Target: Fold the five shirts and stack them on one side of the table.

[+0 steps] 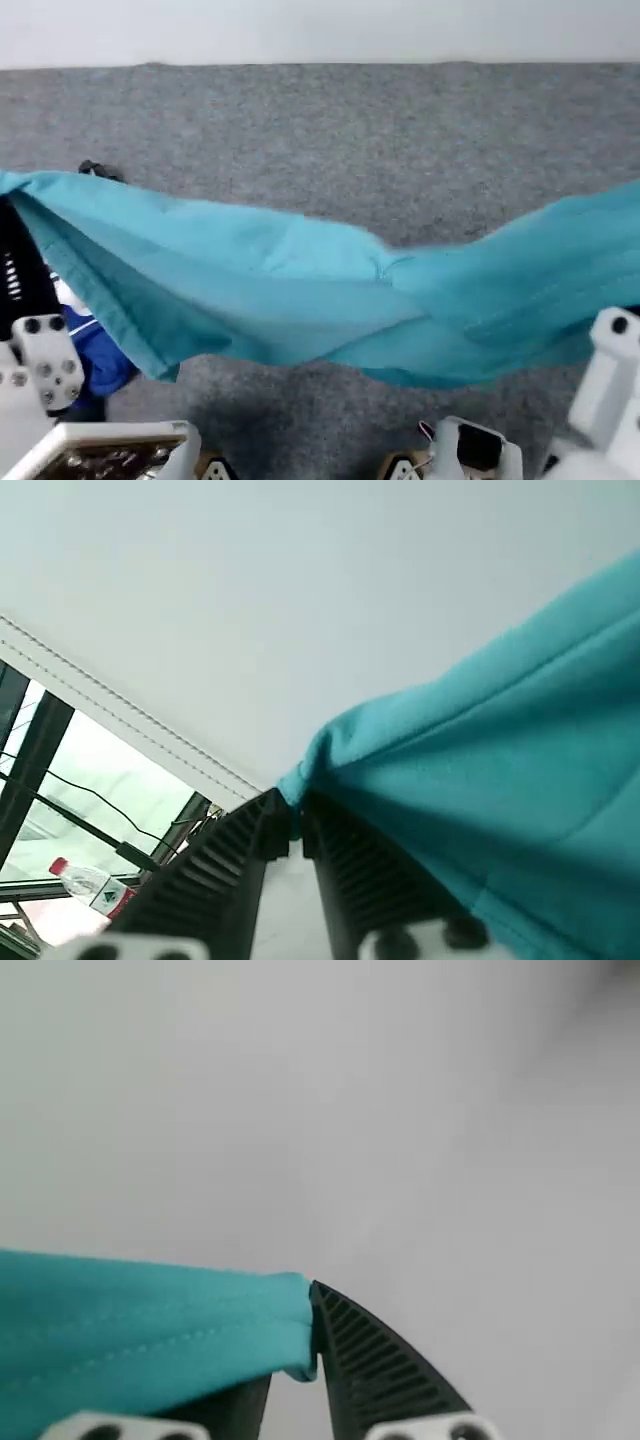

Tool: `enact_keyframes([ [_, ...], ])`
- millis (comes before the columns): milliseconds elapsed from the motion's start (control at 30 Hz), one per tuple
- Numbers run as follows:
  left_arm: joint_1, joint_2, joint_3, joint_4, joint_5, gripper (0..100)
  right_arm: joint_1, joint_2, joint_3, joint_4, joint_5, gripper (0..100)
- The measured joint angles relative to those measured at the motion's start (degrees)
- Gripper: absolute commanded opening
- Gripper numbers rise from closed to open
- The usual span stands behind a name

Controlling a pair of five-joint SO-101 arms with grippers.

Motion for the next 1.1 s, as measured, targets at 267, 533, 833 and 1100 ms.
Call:
enact_keyframes([
  [267,0.09,-0.09,18.02,-2.37,0.0,1,-0.53,7.74,0.53,7.12,0.18,1.0],
  [533,0.26,0.79,52.75,-23.38,0.0,1,-9.93,27.6,2.73,16.79,0.18,0.9],
  [833,4.4,1.76,81.58,-53.63,-3.52,1,-14.15,48.0,9.76,12.04,-2.37,0.9],
  [1100,5.01,19.69,76.66,-63.56,-4.22,1,-13.98,60.48,9.76,-2.29,-4.84,0.9],
])
